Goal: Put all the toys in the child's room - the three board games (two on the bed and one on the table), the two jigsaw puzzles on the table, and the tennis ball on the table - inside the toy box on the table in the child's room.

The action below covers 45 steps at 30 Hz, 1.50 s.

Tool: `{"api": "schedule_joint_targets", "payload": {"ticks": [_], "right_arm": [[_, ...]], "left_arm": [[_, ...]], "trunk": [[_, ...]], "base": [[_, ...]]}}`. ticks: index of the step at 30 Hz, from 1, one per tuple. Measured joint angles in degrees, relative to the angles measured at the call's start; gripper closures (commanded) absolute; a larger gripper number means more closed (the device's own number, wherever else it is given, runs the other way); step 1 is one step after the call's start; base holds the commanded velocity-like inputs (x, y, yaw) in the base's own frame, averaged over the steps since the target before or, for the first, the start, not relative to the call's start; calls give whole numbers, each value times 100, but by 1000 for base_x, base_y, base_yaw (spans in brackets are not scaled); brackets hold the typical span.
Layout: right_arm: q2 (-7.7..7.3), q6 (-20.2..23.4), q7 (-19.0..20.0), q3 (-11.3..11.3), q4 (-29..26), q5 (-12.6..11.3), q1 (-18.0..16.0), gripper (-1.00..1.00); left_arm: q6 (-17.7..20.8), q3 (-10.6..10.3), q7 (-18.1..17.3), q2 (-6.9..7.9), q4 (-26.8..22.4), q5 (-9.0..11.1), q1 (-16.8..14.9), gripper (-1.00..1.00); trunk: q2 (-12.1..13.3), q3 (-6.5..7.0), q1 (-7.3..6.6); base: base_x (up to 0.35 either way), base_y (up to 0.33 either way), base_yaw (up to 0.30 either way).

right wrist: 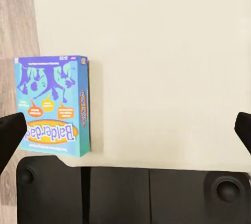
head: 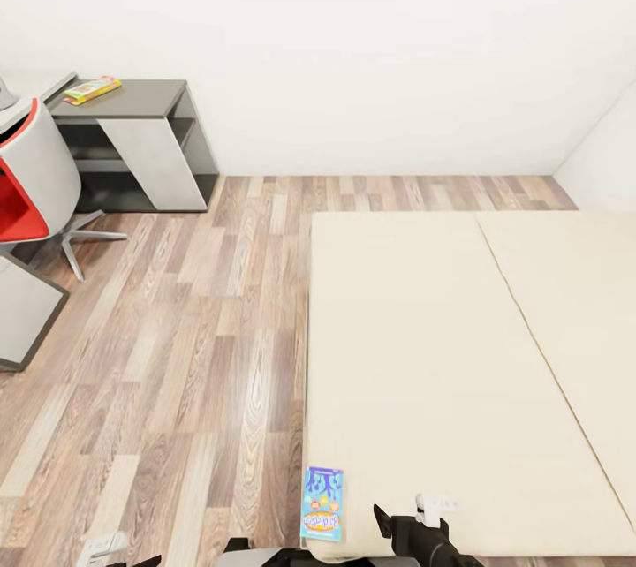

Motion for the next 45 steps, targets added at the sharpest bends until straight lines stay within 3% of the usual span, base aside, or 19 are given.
{"api": "schedule_joint_targets", "payload": {"ticks": [36,38,40,42,44,45], "right_arm": [[-2,88,18,-38,-27,-11,-6,-100],[-2,232,21,-44,-57,-12,-15,-100],[-1,522,16,-52,-103,-10,-49,-100],[-8,865,8,-66,-214,-13,-184,-100],[-16,1252,7,-126,-363,-33,-509,-100],[-15,1328,9,-150,-386,-35,-606,-100]], "left_arm": [[27,23,-87,14,-8,14,0,-100],[121,34,-142,32,-65,27,-6,-100],[453,40,-264,43,-203,32,-21,-100],[993,46,-378,48,-453,34,-57,-100],[1754,55,-458,54,-1021,50,-222,-100],[1945,55,-468,52,-1207,45,-282,-100]], "trunk": [[0,338,0],[0,356,0],[0,375,0],[0,394,0],[0,414,1],[0,423,1]], "base": [[0,0,0],[0,0,0],[0,0,0],[0,0,0],[0,0,0],[0,0,0]]}}
